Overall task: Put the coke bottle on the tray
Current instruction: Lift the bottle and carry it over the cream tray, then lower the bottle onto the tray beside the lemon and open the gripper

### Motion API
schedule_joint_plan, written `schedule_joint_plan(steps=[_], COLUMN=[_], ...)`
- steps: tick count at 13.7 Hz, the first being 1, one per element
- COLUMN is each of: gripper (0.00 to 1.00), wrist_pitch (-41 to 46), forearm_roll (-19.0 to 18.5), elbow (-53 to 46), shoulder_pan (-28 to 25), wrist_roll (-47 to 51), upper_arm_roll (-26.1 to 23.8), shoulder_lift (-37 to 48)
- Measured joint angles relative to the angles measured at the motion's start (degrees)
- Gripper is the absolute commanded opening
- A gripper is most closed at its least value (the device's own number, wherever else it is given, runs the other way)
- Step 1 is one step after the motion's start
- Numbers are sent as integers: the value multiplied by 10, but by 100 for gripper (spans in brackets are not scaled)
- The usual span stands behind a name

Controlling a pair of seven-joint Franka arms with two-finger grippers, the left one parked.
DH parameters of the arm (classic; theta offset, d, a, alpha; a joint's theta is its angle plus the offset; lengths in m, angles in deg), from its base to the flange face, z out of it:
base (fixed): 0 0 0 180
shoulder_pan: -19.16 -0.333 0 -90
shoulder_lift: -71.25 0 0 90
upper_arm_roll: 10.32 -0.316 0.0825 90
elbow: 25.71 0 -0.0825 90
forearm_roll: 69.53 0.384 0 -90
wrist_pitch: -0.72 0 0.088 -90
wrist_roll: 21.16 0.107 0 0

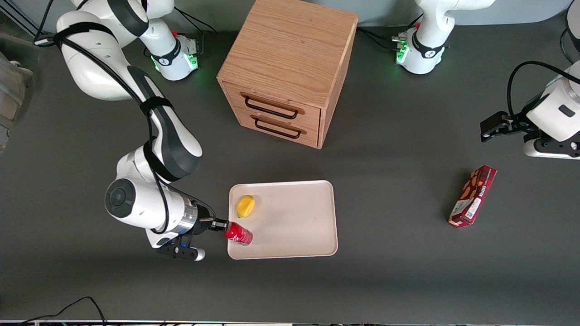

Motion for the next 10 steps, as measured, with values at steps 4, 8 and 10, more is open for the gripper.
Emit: schedule_joint_plan(steps=[4,8,10], gripper=[0,88,100], wrist_pitch=[-12,-12,-13], forearm_roll=[0,0,0], elbow=[-2,-3,-5], shoulder_pan=[-1,-2,-1], wrist_roll=[1,6,8], upper_arm_roll=[3,3,3], shoulder_lift=[-22,-23,-23])
